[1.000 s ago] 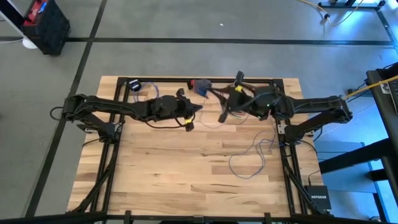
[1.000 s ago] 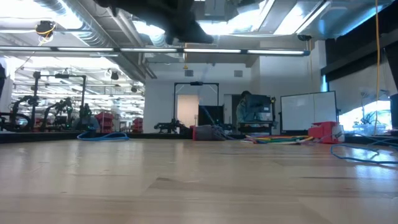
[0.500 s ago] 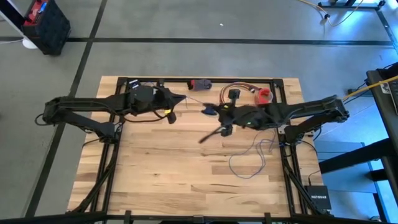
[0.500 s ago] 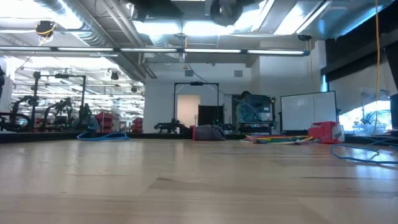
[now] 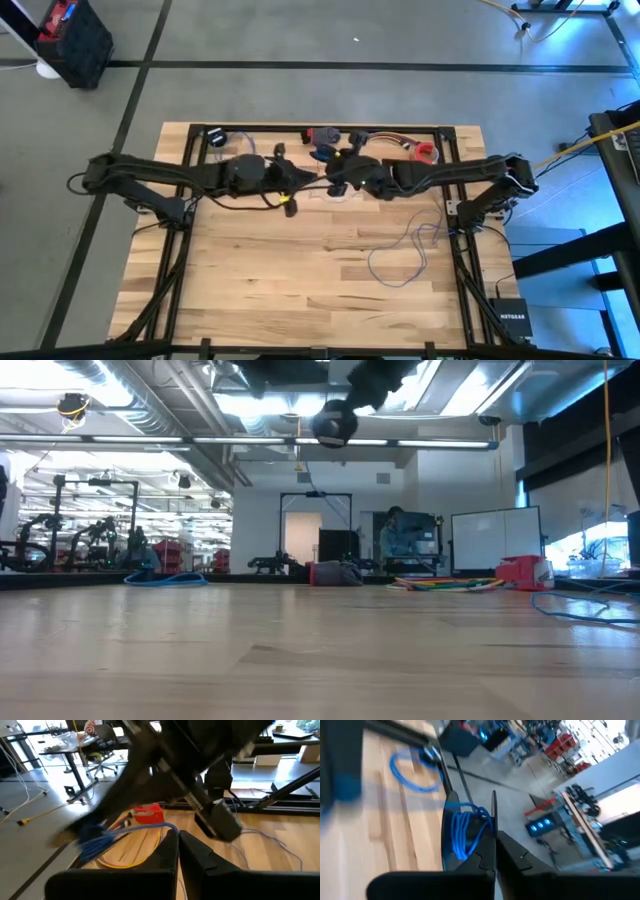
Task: Coil cords
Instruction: Coil the blue wire on the black spool
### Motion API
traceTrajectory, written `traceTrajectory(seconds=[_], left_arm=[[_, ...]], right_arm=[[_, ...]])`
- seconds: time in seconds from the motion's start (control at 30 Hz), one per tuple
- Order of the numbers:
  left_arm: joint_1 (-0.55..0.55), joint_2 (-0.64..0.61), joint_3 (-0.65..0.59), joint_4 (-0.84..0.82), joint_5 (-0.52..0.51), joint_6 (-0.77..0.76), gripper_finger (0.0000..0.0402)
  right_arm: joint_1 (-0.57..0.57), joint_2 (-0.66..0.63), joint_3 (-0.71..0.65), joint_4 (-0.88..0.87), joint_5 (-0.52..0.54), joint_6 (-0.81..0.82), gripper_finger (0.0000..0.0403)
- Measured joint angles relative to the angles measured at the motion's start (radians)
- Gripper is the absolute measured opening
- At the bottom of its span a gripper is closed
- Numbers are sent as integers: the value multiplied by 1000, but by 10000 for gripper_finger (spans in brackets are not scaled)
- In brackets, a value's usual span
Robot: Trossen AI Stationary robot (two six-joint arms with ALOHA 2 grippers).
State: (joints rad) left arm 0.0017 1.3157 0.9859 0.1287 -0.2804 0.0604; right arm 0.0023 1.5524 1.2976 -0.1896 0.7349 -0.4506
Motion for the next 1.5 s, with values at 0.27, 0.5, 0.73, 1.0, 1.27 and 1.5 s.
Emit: traceTrajectory(seconds=[0.27,0.5,0.73,1.0,1.27,1.5], left_arm=[[16,159,1,202,-7,22,3],[48,185,4,190,-15,21,3],[52,188,7,198,-4,17,3],[50,231,-7,158,9,15,3],[50,236,-3,156,0,18,3],[49,210,0,196,14,7,20]], right_arm=[[-1,0,0,165,-88,-7,3],[-3,-35,-6,231,-158,-4,3],[-3,-141,-6,280,-194,-1,3],[-3,-236,5,388,-211,-21,3],[-2,-256,2,333,-221,-26,3],[-2,-255,0,289,-220,-27,3]])
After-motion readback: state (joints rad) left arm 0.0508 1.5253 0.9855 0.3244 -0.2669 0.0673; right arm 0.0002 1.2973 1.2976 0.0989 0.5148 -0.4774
